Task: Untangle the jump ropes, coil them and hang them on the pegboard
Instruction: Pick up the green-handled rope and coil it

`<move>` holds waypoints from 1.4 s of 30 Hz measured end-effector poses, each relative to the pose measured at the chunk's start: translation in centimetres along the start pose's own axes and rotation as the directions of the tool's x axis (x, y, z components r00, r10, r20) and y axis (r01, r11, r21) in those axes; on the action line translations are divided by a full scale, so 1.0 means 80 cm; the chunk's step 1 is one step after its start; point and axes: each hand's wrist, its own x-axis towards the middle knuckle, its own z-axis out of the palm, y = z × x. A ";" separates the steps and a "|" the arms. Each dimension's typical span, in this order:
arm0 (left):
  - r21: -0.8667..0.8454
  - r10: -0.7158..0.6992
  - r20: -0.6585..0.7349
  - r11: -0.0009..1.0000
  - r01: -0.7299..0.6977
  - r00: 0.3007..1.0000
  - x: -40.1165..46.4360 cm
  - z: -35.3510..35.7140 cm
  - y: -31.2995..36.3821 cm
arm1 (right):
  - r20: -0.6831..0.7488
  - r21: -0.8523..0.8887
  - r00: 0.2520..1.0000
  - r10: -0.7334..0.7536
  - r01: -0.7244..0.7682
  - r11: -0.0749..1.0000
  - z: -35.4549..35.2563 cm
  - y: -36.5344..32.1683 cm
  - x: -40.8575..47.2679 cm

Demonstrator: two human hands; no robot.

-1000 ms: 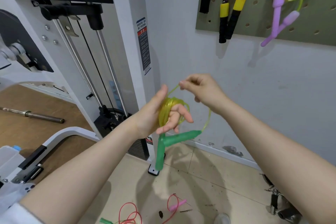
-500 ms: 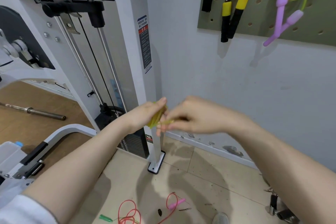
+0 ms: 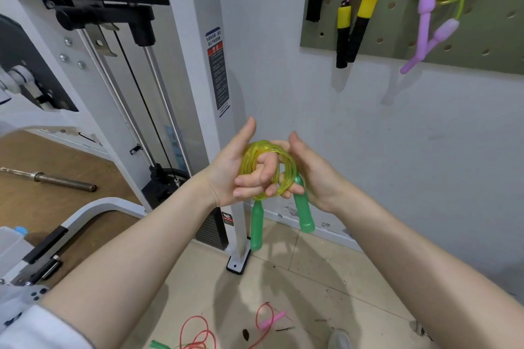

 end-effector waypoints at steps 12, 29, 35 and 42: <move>0.053 -0.074 -0.350 0.994 0.099 0.934 0.051 -0.012 -0.005 | -0.375 -0.456 0.915 -0.150 -0.041 0.889 -0.031 -0.012 -0.012; 0.207 0.079 -0.593 0.977 0.057 0.801 0.273 0.027 -0.052 | -0.713 -0.420 0.682 -0.159 -0.234 0.877 -0.211 -0.067 -0.075; 0.294 0.082 -0.646 0.944 0.149 0.759 0.319 0.019 -0.038 | -0.603 -0.367 0.793 0.091 -0.377 0.850 -0.287 -0.090 -0.104; 0.460 -0.002 -0.630 0.804 0.375 0.777 0.358 -0.001 -0.025 | -0.597 -0.802 0.776 -0.204 -0.573 0.167 -0.350 -0.140 -0.101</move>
